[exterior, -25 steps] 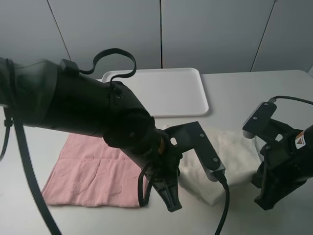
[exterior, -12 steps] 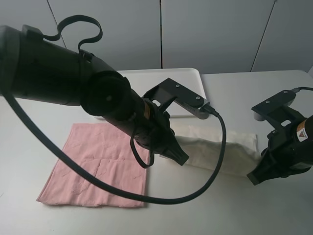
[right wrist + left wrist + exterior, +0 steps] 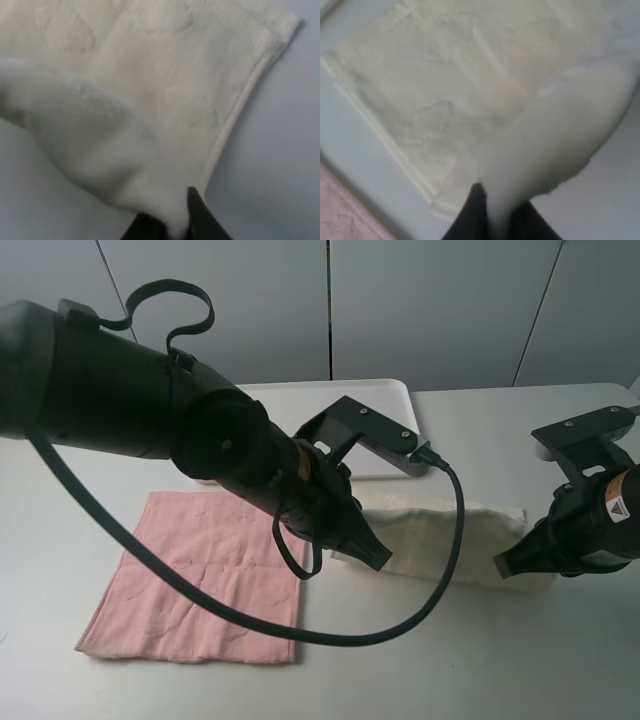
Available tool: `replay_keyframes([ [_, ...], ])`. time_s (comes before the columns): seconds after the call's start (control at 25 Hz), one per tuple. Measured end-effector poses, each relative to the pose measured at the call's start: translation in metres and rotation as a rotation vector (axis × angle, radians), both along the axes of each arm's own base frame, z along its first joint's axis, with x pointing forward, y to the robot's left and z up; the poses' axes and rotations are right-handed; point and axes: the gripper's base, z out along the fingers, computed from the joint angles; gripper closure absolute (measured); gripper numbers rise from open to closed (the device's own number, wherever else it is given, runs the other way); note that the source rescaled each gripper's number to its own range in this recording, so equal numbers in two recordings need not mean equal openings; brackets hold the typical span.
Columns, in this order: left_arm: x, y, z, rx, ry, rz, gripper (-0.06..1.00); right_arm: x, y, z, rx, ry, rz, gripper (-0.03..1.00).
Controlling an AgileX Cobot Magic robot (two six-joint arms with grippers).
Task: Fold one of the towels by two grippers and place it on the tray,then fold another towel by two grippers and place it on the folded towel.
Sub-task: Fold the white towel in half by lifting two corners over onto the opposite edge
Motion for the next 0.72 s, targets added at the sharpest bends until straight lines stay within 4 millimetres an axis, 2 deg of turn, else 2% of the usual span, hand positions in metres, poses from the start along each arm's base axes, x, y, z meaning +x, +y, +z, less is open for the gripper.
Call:
replay_keyframes([
  [0.12, 0.001, -0.001, -0.005, -0.003, 0.004, 0.009, 0.92, 0.004, -0.001, 0.001, 0.006, -0.043, -0.041, 0.92],
  [0.2, 0.002, -0.002, -0.007, -0.009, 0.012, 0.026, 0.84, 0.006, -0.001, 0.003, 0.020, -0.071, -0.063, 0.83],
  [0.24, 0.002, -0.002, -0.007, -0.012, 0.011, 0.031, 0.78, 0.007, 0.000, 0.003, 0.026, -0.087, -0.063, 0.77],
  [0.36, 0.005, -0.001, -0.007, -0.033, 0.010, 0.059, 0.52, 0.011, 0.000, 0.005, 0.035, -0.128, -0.062, 0.59],
  [0.48, 0.012, 0.002, -0.006, -0.054, 0.008, 0.098, 0.19, 0.013, -0.001, 0.006, 0.022, -0.157, -0.073, 0.28],
  [0.56, 0.019, 0.008, -0.005, -0.065, 0.015, 0.140, 0.05, 0.014, -0.003, 0.007, -0.003, -0.175, -0.075, 0.08],
  [0.64, 0.024, 0.012, -0.005, -0.070, 0.018, 0.166, -0.03, 0.014, -0.006, 0.007, -0.016, -0.182, -0.105, -0.01],
  [0.72, 0.027, 0.015, -0.005, -0.072, 0.019, 0.182, -0.05, 0.014, -0.007, 0.008, -0.025, -0.184, -0.130, -0.03],
])
